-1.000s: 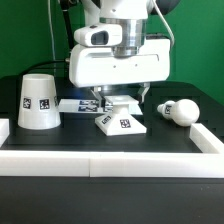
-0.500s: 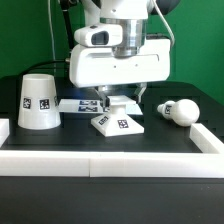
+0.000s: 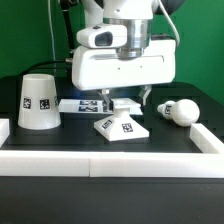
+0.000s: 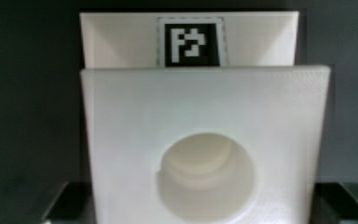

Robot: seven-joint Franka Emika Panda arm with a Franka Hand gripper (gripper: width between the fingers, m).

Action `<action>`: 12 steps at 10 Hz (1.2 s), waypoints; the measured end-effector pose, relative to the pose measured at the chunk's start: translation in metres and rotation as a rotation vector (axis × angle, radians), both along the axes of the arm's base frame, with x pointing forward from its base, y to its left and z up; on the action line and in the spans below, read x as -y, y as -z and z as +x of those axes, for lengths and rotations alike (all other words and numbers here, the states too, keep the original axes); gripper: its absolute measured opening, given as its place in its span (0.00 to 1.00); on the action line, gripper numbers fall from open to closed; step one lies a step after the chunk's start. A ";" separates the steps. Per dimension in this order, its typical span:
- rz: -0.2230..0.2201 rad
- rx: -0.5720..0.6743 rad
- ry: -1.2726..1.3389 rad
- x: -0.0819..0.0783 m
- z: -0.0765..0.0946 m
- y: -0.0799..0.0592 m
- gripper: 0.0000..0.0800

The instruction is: Assemble lamp

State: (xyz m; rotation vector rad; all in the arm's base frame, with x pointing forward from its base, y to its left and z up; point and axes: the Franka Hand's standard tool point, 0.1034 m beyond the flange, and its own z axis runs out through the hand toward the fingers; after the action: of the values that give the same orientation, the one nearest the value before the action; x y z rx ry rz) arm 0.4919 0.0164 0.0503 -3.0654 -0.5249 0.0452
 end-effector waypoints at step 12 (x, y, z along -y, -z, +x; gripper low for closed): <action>0.041 0.055 0.305 -0.041 0.077 -0.002 0.67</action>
Offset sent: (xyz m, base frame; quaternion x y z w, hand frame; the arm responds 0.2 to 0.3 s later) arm 0.0548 0.0198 -0.0158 0.0425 -0.0071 0.0142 0.9990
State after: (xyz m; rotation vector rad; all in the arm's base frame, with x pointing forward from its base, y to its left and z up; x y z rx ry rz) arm 0.5691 0.0577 0.0519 -3.0740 -0.0549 -0.0573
